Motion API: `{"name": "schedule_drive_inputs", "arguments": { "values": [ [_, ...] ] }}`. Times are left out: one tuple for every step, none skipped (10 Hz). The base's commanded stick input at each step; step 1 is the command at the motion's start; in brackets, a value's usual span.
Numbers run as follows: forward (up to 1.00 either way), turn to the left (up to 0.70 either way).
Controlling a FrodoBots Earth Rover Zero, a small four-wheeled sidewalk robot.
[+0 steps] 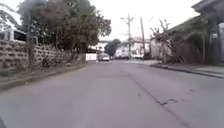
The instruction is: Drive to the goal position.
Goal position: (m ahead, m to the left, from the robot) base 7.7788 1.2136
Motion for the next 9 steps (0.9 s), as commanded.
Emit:
{"name": "schedule_drive_inputs", "arguments": {
  "values": [
    [1.00,0.07],
    [1.00,0.07],
    [1.00,0.07],
    [1.00,0.07],
    [1.00,0.07],
    [1.00,0.07],
    [1.00,0.07],
    [1.00,0.07],
    [1.00,0.07]
  ]
}}
